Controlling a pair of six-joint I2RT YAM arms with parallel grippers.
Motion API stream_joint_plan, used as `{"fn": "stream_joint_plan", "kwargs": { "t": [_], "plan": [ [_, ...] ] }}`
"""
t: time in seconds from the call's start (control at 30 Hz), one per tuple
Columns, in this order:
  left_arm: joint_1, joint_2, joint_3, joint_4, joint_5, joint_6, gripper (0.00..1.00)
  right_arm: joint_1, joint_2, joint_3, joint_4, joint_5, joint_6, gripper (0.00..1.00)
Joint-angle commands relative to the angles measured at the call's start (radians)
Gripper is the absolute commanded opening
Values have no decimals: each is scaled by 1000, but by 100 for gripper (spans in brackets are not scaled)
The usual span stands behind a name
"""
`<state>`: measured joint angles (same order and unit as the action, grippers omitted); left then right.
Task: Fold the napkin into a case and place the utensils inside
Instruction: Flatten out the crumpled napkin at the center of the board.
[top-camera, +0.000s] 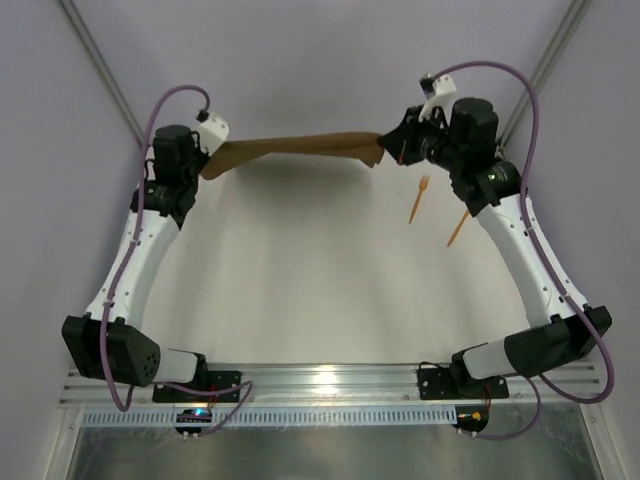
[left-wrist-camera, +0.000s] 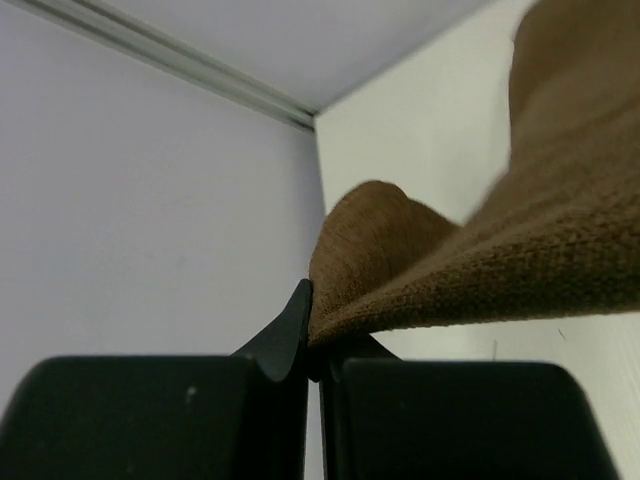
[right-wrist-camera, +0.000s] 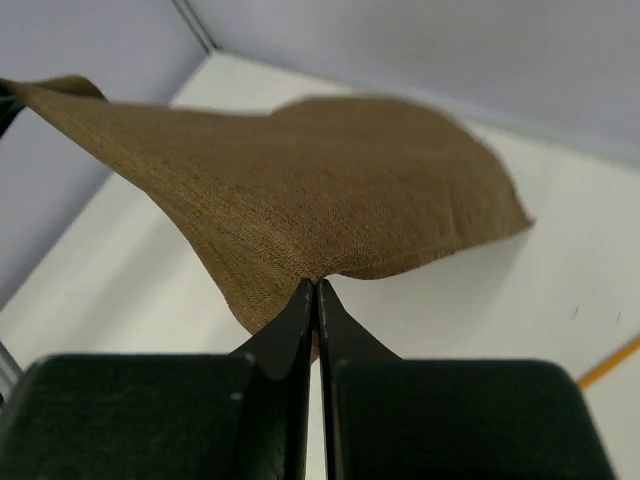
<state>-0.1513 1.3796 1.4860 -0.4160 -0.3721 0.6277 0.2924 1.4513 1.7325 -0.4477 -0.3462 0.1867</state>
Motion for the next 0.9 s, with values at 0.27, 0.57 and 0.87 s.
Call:
{"fn": "stream_joint_plan", "kwargs": {
  "t": [0.27,0.57,0.87],
  "plan": [
    [15,-106,-637,13,183,61,4,-18,-135,-884,208,98,66,3],
    [-48,-155,-883,-38,147,67,5,83,-91,-1059,240,128,148,3],
    [-65,-234,-935,-73,171,66,22,111,-170,-1120,204,162,178,11]
  ]
}}
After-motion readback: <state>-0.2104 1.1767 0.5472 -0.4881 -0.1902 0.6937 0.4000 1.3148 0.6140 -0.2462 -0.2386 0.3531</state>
